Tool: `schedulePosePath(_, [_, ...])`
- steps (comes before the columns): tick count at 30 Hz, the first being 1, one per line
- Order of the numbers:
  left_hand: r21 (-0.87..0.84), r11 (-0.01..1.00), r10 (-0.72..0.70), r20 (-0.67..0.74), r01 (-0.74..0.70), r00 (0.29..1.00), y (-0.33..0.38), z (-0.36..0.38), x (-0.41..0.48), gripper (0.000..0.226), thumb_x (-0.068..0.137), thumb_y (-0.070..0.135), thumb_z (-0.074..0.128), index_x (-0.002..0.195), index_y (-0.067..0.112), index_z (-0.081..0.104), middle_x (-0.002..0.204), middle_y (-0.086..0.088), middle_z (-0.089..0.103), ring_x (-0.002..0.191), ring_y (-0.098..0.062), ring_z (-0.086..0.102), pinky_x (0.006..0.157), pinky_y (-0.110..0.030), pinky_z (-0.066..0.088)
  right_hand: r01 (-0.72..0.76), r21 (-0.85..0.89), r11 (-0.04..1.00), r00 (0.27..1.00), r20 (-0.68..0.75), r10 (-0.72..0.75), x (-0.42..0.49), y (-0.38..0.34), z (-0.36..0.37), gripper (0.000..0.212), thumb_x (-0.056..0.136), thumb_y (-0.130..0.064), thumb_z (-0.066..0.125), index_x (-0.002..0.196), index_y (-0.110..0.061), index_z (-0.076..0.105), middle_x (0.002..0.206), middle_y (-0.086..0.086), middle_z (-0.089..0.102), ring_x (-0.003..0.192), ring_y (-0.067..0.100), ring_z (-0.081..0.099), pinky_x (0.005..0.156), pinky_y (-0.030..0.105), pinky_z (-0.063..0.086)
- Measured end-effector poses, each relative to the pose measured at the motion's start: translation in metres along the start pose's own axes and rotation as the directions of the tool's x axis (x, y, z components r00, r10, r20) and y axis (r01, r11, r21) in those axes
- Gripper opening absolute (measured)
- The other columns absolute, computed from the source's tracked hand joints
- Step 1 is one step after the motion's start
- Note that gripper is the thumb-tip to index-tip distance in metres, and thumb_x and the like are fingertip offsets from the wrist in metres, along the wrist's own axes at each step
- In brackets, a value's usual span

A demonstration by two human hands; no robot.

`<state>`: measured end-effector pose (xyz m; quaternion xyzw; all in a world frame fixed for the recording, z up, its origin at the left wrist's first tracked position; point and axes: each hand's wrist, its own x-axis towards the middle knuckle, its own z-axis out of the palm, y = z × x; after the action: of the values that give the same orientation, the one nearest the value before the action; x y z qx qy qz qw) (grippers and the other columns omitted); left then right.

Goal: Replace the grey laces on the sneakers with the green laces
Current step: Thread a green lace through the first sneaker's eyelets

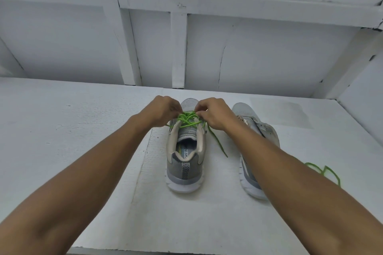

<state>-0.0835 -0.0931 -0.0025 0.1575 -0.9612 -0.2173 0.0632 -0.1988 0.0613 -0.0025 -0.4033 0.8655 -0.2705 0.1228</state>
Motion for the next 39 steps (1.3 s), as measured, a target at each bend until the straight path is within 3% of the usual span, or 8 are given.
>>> schedulePosePath(10, [-0.237,0.969,-0.067,0.028,0.072,0.997,-0.004,0.005,0.001,0.011,0.101,0.017,0.048,0.099,0.012,0.057,0.099,-0.007,0.067,0.091,-0.024,0.062,0.071,-0.031,0.049,-0.003,-0.066,0.998,0.997,0.074,0.008,0.0,-0.003,-0.003,0.012,0.094,-0.012,0.05,0.088,-0.022,0.055,0.098,0.005,0.066,0.095,0.027,0.06,0.083,0.037,0.05])
schedulePosePath(13, [-0.273,0.959,-0.074,0.029,0.079,0.997,-0.006,0.006,0.001,0.008,0.1,0.018,0.05,0.099,0.014,0.058,0.101,-0.004,0.066,0.091,-0.023,0.061,0.078,-0.036,0.052,-0.008,-0.045,0.999,0.997,0.082,0.011,0.0,-0.003,-0.004,0.011,0.094,-0.014,0.053,0.09,-0.023,0.058,0.101,0.005,0.068,0.094,0.026,0.061,0.082,0.035,0.05])
schedulePosePath(17, [-0.232,0.972,-0.038,0.036,0.045,0.999,-0.009,0.006,-0.002,0.014,0.098,0.019,0.056,0.109,0.017,0.064,0.102,0.005,0.064,0.09,-0.015,0.059,0.077,-0.027,0.049,0.014,-0.011,1.0,0.994,0.112,-0.013,-0.002,0.0,-0.008,0.015,0.092,-0.01,0.06,0.102,-0.017,0.068,0.101,0.001,0.068,0.091,0.018,0.061,0.078,0.026,0.044])
schedulePosePath(20, [-0.2,0.979,-0.03,0.029,0.035,0.999,-0.008,0.006,-0.003,0.011,0.096,0.02,0.059,0.102,0.015,0.068,0.097,-0.002,0.07,0.084,-0.018,0.064,0.079,-0.033,0.053,0.01,-0.013,1.0,0.997,0.08,-0.009,-0.002,0.0,-0.005,0.009,0.091,-0.013,0.062,0.095,-0.019,0.067,0.099,0.003,0.069,0.091,0.02,0.062,0.081,0.03,0.048])
schedulePosePath(25, [-0.362,0.929,-0.081,-0.002,0.074,0.997,-0.006,0.006,-0.003,0.005,0.093,0.024,0.064,0.093,0.02,0.063,0.091,0.001,0.068,0.083,-0.023,0.067,0.078,-0.042,0.059,0.003,-0.017,1.0,0.998,0.061,-0.002,-0.003,-0.002,-0.002,0.008,0.093,-0.016,0.058,0.091,-0.023,0.061,0.099,0.002,0.07,0.093,0.024,0.063,0.084,0.037,0.051])
schedulePosePath(29, [-0.434,0.896,-0.102,0.0,0.092,0.995,-0.013,0.004,-0.009,0.007,0.089,0.019,0.069,0.088,0.019,0.062,0.091,-0.001,0.068,0.086,-0.023,0.069,0.082,-0.044,0.059,0.02,-0.003,1.0,0.997,0.077,-0.019,-0.008,-0.001,-0.01,0.016,0.086,-0.005,0.061,0.09,-0.02,0.059,0.104,0.003,0.069,0.089,0.021,0.06,0.072,0.027,0.042])
schedulePosePath(35, [-0.397,0.916,-0.027,0.082,0.058,0.996,-0.018,0.001,-0.018,0.019,0.09,0.018,0.068,0.107,0.024,0.073,0.1,0.004,0.073,0.082,0.0,0.068,0.072,-0.016,0.055,0.057,0.033,0.998,0.994,0.094,-0.059,-0.013,0.002,-0.012,0.014,0.088,-0.013,0.068,0.099,-0.02,0.072,0.099,-0.003,0.071,0.088,0.011,0.063,0.066,0.017,0.041])
schedulePosePath(39, [-0.348,0.937,-0.002,0.064,0.024,0.998,-0.016,0.004,-0.019,0.024,0.091,0.016,0.066,0.113,0.022,0.072,0.106,0.005,0.071,0.091,-0.006,0.066,0.086,-0.028,0.056,0.05,0.103,0.993,0.998,0.025,-0.053,-0.015,0.004,-0.007,0.015,0.09,-0.015,0.066,0.102,-0.021,0.073,0.1,-0.002,0.071,0.087,0.014,0.065,0.075,0.023,0.043])
